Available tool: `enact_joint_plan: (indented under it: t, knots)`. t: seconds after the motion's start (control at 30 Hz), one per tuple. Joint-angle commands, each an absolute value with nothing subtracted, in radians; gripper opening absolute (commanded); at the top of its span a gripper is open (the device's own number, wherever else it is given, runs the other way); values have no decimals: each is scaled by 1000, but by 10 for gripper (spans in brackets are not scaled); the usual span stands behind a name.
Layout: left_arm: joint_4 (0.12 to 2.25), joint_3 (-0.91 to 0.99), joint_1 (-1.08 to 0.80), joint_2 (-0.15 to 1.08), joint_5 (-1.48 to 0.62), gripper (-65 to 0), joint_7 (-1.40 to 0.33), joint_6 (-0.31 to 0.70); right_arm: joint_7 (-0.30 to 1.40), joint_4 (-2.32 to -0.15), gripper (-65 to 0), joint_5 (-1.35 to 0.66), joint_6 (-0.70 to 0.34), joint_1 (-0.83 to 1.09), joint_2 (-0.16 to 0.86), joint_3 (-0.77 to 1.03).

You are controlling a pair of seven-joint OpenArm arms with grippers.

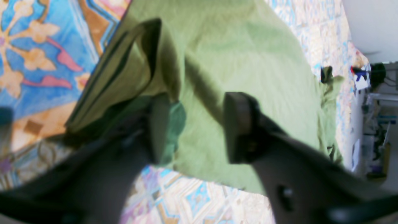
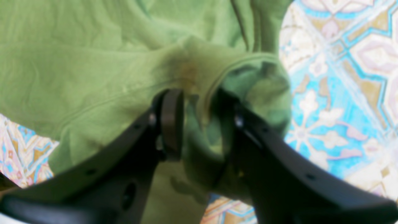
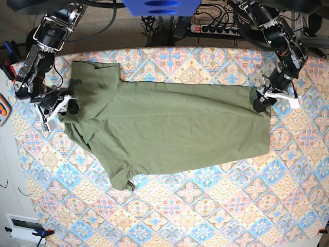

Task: Layout the t-shirt on the table in an organized manner, then fold the t-shirt properly
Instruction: 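Grasp the collar corner with the right gripper, left gripper holding its corner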

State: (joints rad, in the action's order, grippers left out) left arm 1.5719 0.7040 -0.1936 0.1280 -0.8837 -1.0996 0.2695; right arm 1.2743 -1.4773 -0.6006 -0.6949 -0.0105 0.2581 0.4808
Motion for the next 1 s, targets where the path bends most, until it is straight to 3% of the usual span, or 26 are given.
enact_joint_plan:
  t: [0.0,0.2,0.47,0.73,0.97]
  knots:
    - [1593,710,-200,140,-901,-309,-1106,277,1256,-1523,-441,-619,-698,-25,278,509]
    - [1623,713,-275,150,-1013,-285,-1133,277,1264,-1667,-440,-621,-698,59,278,582]
    - [1722,711,-334,148,-1043,-285,-1150,277,1265,-1787,-439,-621,-698,217,282,527]
    - [1722,711,-334,150,-1041,-285,-1176,277,1257,-1774,-439,-621,-698,268,280,475]
    - [1722,711,-334,150,-1040,-285,-1176,277,1256,-1636,-438,-618,-698,271,282,476]
